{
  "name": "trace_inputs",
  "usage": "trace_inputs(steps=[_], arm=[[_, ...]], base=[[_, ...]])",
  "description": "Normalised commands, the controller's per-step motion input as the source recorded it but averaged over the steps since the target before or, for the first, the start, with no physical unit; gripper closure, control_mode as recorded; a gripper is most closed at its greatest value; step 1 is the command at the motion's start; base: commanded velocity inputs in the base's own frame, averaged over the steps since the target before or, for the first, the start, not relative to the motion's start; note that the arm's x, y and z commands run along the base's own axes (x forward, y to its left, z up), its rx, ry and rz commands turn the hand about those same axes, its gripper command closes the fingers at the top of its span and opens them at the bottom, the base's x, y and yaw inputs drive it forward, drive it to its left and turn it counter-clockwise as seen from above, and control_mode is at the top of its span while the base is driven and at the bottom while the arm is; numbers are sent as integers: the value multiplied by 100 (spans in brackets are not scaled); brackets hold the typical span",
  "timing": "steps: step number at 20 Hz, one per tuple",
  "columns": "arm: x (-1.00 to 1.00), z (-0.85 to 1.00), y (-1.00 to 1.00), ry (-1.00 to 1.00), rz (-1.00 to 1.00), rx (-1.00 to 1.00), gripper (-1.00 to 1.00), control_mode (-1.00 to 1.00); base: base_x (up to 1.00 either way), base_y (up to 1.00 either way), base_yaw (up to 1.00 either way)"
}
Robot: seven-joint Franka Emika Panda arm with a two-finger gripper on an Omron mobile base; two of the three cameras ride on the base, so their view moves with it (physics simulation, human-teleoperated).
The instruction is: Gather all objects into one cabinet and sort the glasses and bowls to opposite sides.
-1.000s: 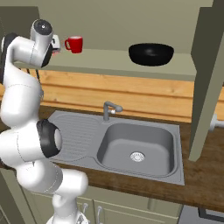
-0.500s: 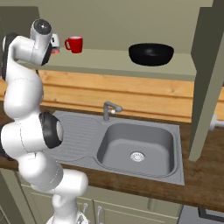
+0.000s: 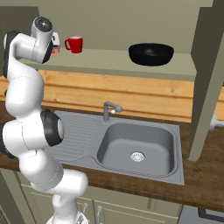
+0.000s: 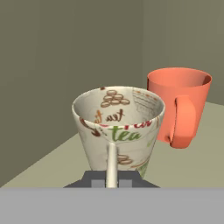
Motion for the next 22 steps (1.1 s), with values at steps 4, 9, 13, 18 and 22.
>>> trace_inputs(steps=[4,9,13,18,22], arm=[[0,0,0,0,0,0,-100,-100],[0,0,0,0,0,0,-100,-100],[0,0,0,0,0,0,-100,-100],[0,0,-1,0,0,0,-100,-100],[-27,0,-30,0,-3,0,-100,-100]], base=[[0,0,0],[0,0,0],[0,0,0],[0,0,0],[0,0,0]])
